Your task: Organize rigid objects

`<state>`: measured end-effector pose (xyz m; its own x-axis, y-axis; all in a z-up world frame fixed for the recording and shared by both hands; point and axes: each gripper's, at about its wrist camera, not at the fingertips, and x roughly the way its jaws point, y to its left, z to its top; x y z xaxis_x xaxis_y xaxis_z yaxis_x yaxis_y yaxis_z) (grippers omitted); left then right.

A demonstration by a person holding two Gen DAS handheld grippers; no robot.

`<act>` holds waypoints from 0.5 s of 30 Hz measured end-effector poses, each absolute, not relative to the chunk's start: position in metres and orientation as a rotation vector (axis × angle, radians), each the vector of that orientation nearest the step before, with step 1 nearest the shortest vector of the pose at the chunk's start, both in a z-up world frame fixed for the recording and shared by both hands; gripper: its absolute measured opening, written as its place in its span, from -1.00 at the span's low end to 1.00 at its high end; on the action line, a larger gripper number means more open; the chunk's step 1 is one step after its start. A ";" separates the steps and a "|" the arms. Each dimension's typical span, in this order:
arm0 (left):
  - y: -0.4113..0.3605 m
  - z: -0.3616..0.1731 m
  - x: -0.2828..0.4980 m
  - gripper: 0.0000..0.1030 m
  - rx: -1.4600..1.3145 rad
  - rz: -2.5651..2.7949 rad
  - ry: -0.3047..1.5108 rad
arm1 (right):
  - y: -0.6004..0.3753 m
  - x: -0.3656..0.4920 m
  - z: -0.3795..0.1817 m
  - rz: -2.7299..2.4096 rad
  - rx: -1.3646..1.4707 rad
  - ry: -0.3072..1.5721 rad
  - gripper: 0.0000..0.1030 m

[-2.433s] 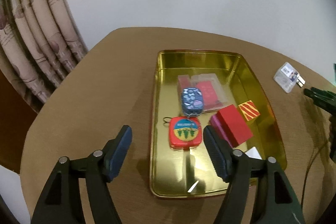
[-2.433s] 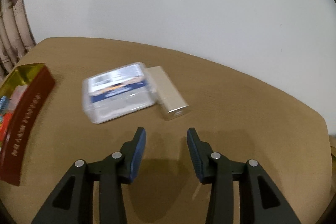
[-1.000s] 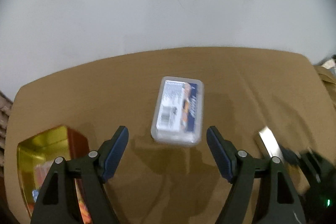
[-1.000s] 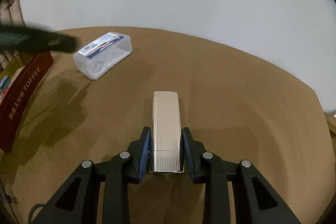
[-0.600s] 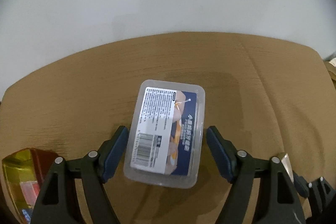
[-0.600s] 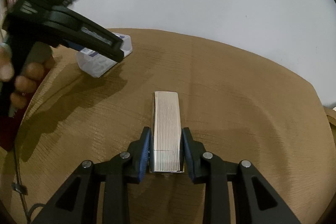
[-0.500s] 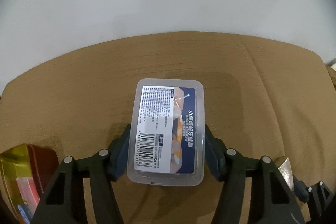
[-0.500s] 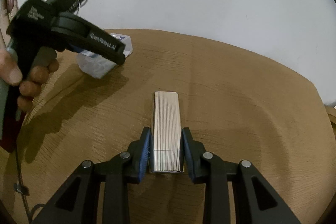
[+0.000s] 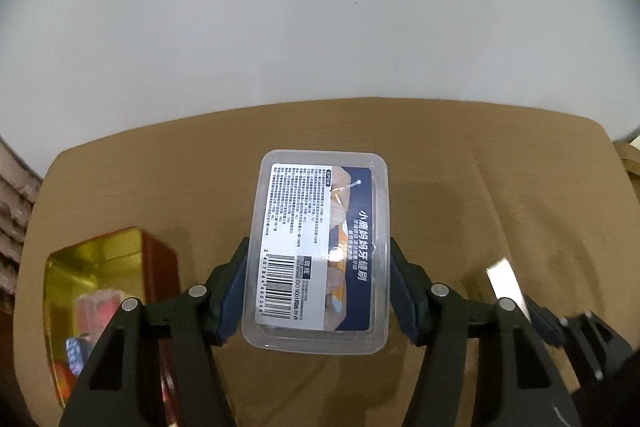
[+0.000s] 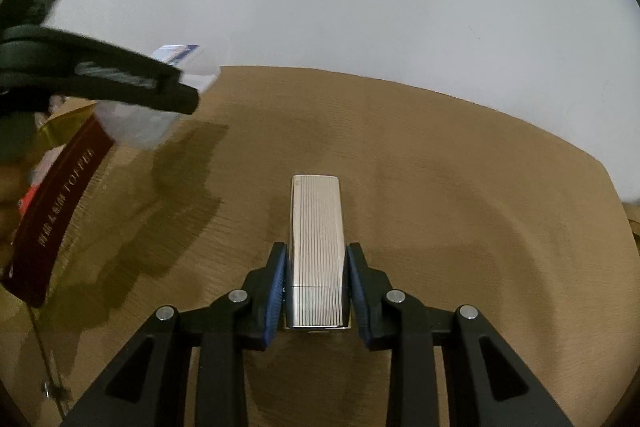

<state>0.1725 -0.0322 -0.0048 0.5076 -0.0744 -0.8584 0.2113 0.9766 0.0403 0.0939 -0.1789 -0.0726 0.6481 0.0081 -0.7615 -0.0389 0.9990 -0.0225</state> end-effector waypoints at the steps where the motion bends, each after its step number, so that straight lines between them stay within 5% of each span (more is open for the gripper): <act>1: -0.031 -0.001 0.168 0.12 0.143 -0.166 1.017 | -0.178 0.093 -0.071 0.026 -0.046 0.857 -0.41; 15: -0.010 0.047 0.095 0.12 0.182 -0.107 0.935 | -0.180 0.083 -0.047 0.031 -0.015 0.826 -0.41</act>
<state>0.0949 -0.0104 0.0473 0.5898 -0.0130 -0.8074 0.1704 0.9794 0.1087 0.0826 -0.1799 -0.0472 0.6776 0.0220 -0.7351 -0.0339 0.9994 -0.0013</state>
